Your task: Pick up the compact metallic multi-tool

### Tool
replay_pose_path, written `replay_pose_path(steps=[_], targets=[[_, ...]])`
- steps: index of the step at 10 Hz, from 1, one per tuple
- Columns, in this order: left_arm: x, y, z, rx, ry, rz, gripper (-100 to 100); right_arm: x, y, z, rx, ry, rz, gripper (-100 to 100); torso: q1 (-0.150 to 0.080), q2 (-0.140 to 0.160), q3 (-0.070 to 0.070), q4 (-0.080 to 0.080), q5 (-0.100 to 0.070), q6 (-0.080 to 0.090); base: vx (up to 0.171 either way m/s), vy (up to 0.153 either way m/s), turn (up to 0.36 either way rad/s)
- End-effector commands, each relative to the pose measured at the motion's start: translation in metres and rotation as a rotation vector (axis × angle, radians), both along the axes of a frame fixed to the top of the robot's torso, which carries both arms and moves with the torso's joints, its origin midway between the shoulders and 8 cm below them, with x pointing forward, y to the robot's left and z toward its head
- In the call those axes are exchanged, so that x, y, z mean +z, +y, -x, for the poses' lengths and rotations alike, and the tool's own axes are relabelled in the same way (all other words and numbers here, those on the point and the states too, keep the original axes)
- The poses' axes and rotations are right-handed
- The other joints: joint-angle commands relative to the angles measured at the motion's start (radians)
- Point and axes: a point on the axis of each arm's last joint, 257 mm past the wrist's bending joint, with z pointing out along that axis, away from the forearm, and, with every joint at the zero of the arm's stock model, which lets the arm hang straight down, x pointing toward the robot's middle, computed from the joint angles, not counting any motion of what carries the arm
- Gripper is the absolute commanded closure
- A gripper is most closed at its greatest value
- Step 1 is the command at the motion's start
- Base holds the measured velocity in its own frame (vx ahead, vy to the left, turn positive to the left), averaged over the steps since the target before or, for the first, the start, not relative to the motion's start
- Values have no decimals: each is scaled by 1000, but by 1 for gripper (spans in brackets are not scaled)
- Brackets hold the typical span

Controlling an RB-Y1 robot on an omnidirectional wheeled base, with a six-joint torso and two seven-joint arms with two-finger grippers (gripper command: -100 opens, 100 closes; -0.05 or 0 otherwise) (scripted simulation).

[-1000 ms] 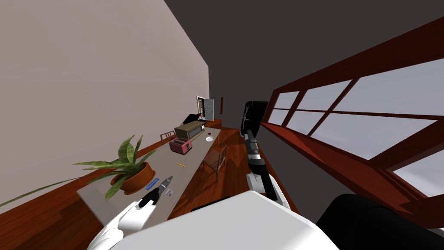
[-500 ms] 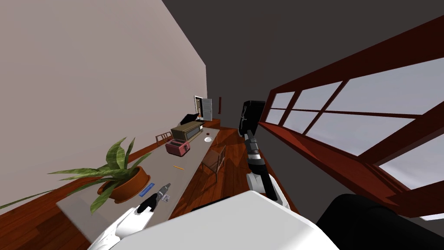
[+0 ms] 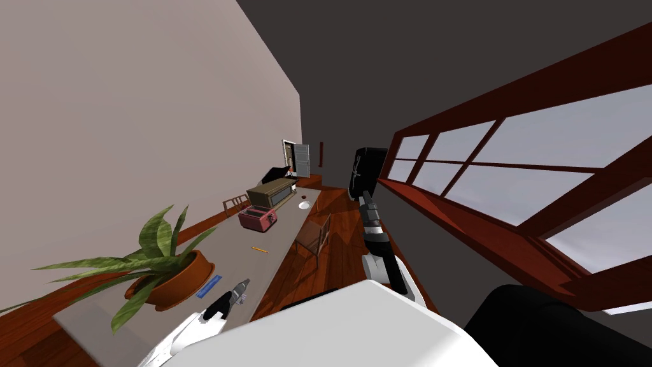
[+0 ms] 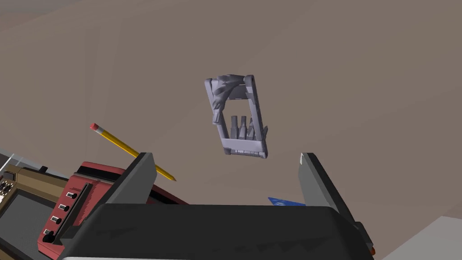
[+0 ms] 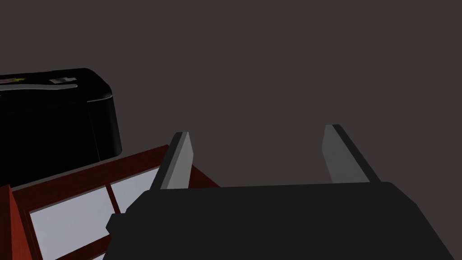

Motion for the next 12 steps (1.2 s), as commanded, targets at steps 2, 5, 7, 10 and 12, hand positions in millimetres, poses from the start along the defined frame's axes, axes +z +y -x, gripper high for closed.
replay_pose_path(steps=[2,5,7,10,12], targets=[[-6,2,7,3,-1,-2,-100,0,0,0,0,0,0,0,0,-1,-1,0,0,0,44,6,-10],[-18,3,24,5,-1,0,-100,0,0,0,0,0,0,0,0,-4,-2,-1,0,0,71,8,-13],[-19,3,25,6,1,-1,-100,0,0,0,0,0,0,0,0,-4,-2,-1,0,0,51,6,-4],[-19,4,26,7,0,0,100,0,0,0,0,0,0,0,-1,0,0,0,0,1,3,0,-2],[-18,3,24,6,-2,1,100,0,0,0,0,0,0,0,-1,0,0,0,0,0,0,0,0]])
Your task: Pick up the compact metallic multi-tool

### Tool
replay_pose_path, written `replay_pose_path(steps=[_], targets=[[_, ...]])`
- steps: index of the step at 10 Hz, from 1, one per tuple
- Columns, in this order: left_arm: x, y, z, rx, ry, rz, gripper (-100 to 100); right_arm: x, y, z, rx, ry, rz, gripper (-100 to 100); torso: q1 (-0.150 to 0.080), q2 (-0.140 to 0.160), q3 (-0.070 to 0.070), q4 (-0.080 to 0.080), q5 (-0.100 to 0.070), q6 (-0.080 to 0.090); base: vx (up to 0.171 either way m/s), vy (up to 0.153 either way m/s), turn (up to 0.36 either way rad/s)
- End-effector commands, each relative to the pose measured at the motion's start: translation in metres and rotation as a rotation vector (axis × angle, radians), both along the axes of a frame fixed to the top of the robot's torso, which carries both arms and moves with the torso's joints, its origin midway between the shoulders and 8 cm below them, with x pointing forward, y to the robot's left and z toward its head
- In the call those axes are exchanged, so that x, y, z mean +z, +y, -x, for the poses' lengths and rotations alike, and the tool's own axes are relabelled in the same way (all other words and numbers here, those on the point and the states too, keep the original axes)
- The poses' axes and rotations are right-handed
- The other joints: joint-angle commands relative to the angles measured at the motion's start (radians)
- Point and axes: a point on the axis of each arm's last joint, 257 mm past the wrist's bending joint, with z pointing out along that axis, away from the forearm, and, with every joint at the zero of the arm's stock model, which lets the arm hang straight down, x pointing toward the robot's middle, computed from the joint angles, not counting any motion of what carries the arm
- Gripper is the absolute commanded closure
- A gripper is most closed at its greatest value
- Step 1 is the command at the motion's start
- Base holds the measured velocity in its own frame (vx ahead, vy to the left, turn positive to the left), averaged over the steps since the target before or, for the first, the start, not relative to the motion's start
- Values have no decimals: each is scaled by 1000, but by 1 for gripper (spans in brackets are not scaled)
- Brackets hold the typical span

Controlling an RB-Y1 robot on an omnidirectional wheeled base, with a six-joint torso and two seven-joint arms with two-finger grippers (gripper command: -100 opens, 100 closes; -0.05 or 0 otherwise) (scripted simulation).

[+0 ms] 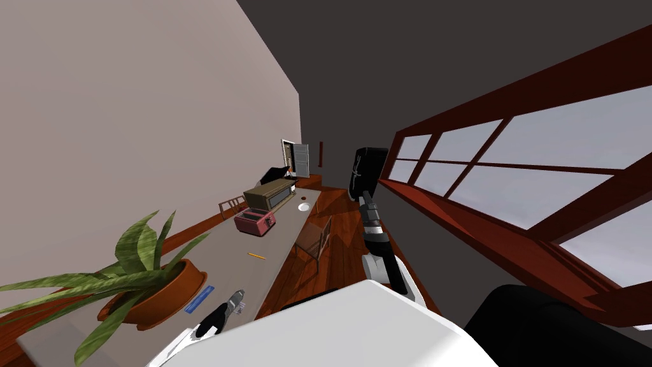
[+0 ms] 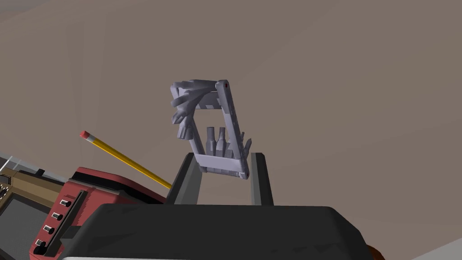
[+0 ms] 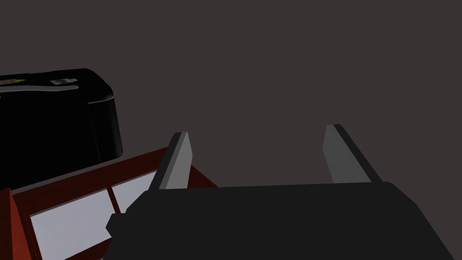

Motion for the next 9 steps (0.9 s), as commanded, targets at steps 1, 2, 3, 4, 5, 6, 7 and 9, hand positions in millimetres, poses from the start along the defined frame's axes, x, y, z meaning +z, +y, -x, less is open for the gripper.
replay_pose_path(steps=[1,2,3,4,5,6,7,9], targets=[[0,0,0,0,0,0,0,0,0,0,0,0,0,0,0,0,0,0,0,0,0,0,0],[5,0,-6,-1,1,-2,100,0,0,0,0,0,0,0,0,0,0,0,0,0,-44,0,17],[7,0,-9,-1,1,-3,100,0,0,0,0,0,0,0,0,2,1,0,0,0,-73,-9,10],[11,-1,-14,-2,1,-3,100,0,0,0,0,0,0,0,-1,4,2,1,0,0,-72,-15,11],[13,-1,-17,-3,1,-2,100,0,0,0,0,0,0,0,-1,5,3,1,0,0,-66,-8,11],[15,-1,-20,-4,1,-2,100,0,0,0,0,0,0,0,-1,5,3,1,0,0,-56,-6,7],[18,-3,-24,-5,2,-1,100,0,0,0,0,0,0,0,-1,4,2,1,0,0,-61,-4,11],[17,-1,-22,-5,2,-2,0,0,0,0,0,0,0,0,0,3,2,0,0,0,-17,0,0]])
